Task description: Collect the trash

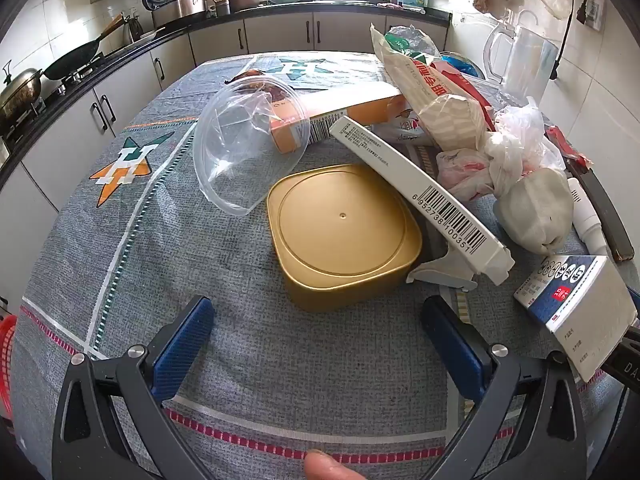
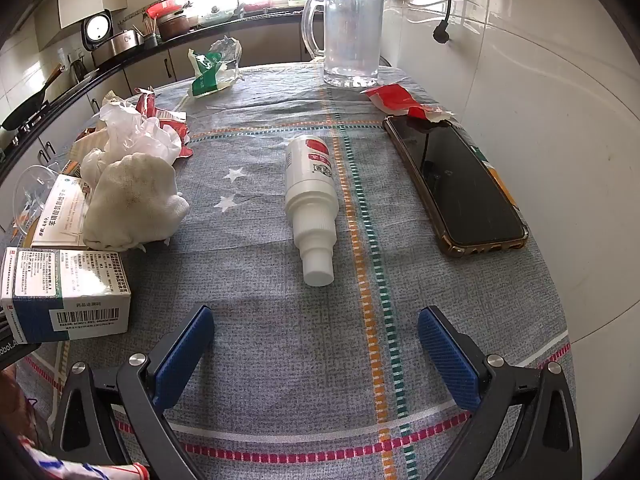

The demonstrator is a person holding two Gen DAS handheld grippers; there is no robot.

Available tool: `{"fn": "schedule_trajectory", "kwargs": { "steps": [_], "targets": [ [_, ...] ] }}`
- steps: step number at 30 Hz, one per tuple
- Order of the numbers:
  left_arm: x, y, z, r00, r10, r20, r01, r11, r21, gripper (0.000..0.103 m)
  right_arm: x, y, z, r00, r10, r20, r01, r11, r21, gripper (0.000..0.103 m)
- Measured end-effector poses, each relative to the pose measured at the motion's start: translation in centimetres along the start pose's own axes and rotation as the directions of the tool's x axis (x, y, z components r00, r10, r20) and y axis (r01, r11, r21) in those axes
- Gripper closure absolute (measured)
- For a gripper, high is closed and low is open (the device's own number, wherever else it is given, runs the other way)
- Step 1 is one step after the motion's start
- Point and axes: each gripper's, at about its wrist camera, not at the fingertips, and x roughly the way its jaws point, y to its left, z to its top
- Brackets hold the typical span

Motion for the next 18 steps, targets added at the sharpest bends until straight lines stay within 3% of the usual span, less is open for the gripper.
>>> {"fn": "schedule_trajectory", "kwargs": {
  "steps": [18],
  "targets": [
    [0.0, 0.01, 0.0, 1.0, -0.002, 0.002, 0.002, 1.0, -0.002, 0.0, 0.0, 0.01, -0.01, 1.0, -0.002, 0.003, 0.002, 1.0, -0.002, 0.0]
  ]
}}
